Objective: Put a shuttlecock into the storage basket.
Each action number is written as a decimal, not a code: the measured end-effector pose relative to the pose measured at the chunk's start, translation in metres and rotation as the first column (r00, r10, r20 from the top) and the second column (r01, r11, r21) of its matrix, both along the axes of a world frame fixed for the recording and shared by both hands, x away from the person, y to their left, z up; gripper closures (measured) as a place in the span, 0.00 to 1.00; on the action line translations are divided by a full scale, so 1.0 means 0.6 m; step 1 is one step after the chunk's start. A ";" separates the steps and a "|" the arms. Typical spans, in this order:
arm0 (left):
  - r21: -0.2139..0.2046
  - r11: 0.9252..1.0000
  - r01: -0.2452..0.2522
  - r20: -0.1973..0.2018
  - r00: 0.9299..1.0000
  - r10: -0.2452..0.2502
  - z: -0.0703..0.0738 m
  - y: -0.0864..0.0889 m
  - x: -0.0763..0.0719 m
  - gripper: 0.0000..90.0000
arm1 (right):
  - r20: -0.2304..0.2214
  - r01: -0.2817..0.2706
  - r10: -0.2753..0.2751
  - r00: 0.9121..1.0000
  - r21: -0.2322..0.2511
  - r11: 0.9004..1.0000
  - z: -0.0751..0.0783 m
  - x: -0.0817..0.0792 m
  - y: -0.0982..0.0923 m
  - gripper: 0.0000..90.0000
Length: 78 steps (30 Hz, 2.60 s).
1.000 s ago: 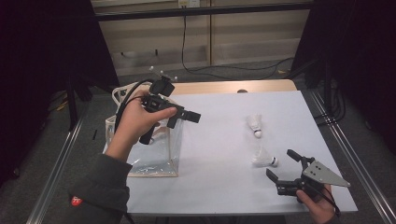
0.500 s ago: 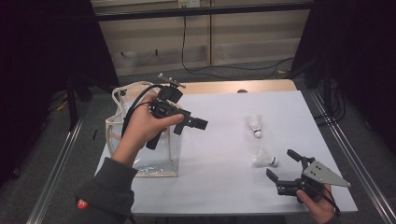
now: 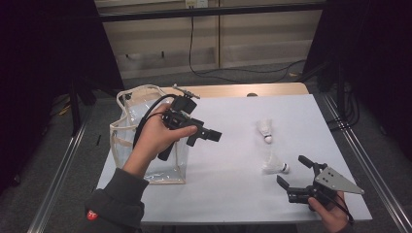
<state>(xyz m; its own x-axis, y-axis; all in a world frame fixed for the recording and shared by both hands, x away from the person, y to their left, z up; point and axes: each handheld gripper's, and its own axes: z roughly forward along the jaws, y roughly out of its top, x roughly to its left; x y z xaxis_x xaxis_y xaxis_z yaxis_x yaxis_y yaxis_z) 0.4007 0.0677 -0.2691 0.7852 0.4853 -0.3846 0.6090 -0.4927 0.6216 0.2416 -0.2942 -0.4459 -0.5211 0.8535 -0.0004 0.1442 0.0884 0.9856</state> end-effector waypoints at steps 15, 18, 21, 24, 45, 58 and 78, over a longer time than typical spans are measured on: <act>0.012 1.000 0.026 0.004 1.000 -0.026 -0.016 -0.020 -0.012 0.15 | 0.003 -0.001 0.001 1.000 0.005 1.000 0.000 -0.001 0.000 0.01; 0.009 0.999 0.038 0.005 0.999 -0.038 -0.018 -0.023 -0.013 0.15 | 0.003 -0.001 0.001 1.000 0.005 1.000 0.000 0.000 0.000 0.01; -0.002 0.999 0.041 0.000 0.999 -0.041 -0.022 -0.023 -0.013 0.15 | 0.002 -0.002 0.002 1.000 0.006 1.000 0.001 -0.001 0.000 0.01; -0.005 0.999 0.044 -0.003 0.999 -0.044 -0.027 -0.024 -0.013 0.15 | 0.003 -0.001 0.001 1.000 0.007 1.000 0.001 -0.001 0.000 0.01; 0.006 0.999 0.050 -0.010 0.999 -0.050 -0.064 -0.034 -0.023 0.15 | 0.002 -0.002 0.002 1.000 0.006 1.000 0.001 -0.001 0.000 0.01; 0.000 0.998 0.064 -0.023 0.998 -0.064 -0.086 -0.039 -0.024 0.14 | 0.002 -0.002 0.002 1.000 0.006 1.000 0.001 -0.002 0.000 0.01; 0.011 0.998 0.058 -0.030 0.998 -0.058 -0.108 -0.047 -0.028 0.12 | 0.002 -0.002 0.002 1.000 0.004 1.000 0.001 -0.002 0.000 0.01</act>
